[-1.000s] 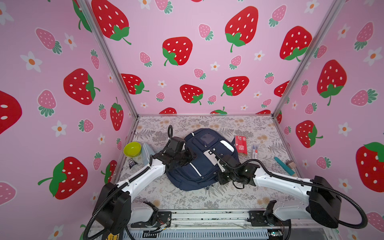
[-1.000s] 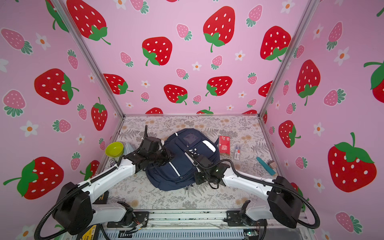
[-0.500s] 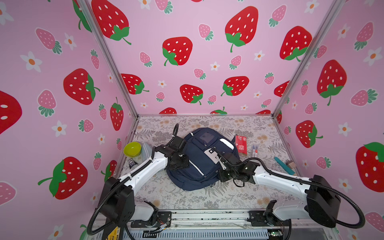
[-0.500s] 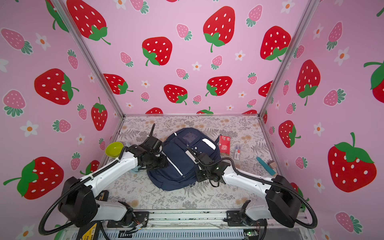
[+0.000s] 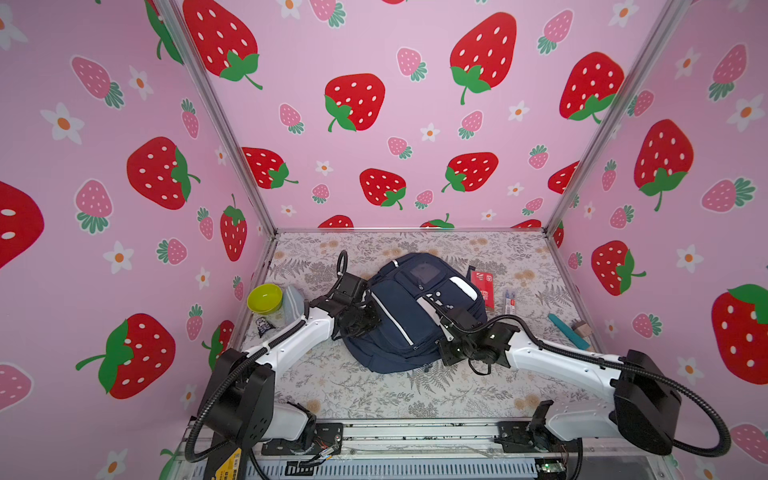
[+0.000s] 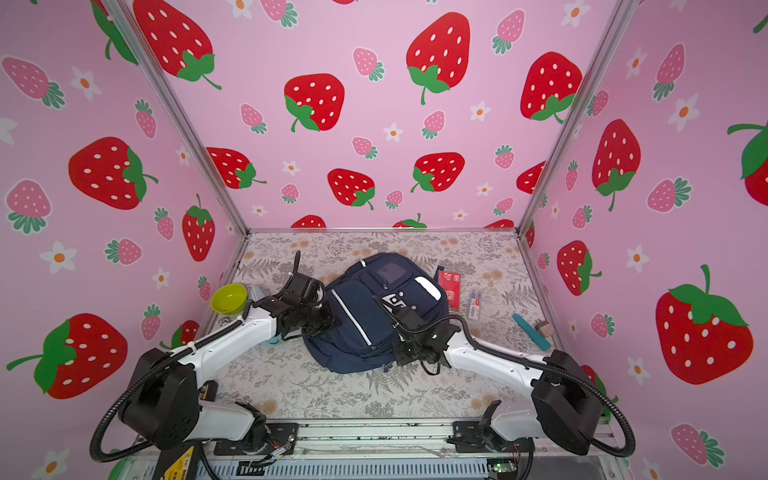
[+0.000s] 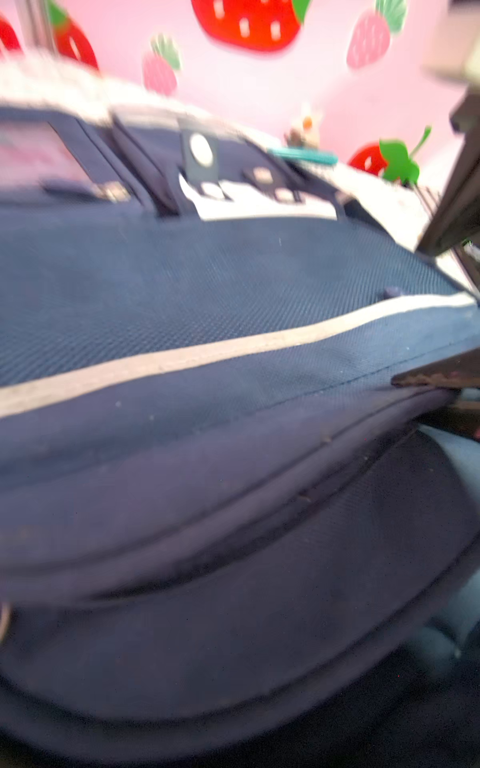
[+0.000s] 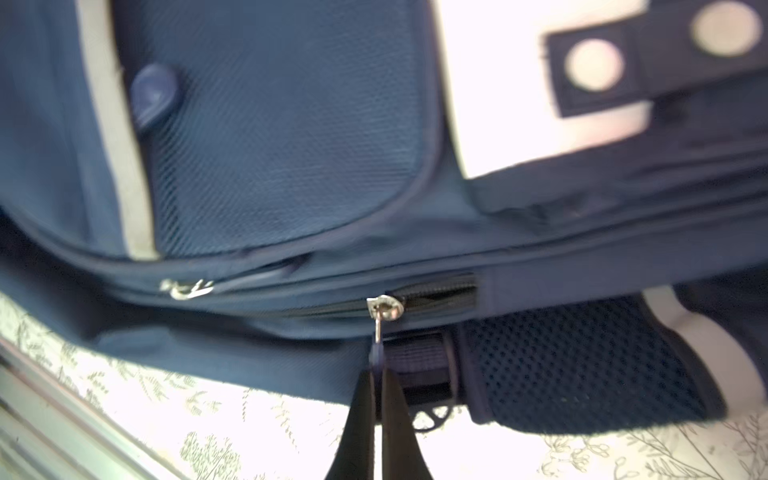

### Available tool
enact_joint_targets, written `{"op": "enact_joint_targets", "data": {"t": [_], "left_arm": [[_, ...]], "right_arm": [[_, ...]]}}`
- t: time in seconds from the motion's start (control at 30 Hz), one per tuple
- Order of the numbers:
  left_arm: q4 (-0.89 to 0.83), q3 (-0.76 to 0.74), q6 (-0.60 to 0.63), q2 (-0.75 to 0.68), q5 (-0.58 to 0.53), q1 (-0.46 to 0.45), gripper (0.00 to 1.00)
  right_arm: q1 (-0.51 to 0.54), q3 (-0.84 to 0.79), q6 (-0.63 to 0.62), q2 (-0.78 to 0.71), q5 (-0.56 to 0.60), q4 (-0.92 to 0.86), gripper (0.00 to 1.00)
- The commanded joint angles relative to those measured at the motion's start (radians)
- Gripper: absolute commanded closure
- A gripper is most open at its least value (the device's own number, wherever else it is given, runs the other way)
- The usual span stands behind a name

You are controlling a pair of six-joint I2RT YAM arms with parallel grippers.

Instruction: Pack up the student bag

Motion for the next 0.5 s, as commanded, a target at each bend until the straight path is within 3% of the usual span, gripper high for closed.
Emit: {"op": "enact_joint_targets", "data": {"t": [0.0,0.3,0.47], "left_arm": [[0.228,-0.027,-0.148,-0.051,0.049,0.0,1.0],[0.391,-0.159,-0.314,-0.111,0.005,-0.017,1.0],[0.378,-0.243,-0.341,-0.169,-0.035,-0.018,1.0]], "right_arm": [[0.079,0.062,-0.017,0.026,-0.051,-0.003,1.0],[0.144,0.212,0.081,0.211,-0.136,0.23,1.0],[0.061,0.288,0.09,0.251,0.023,0.144,1.0]]}}
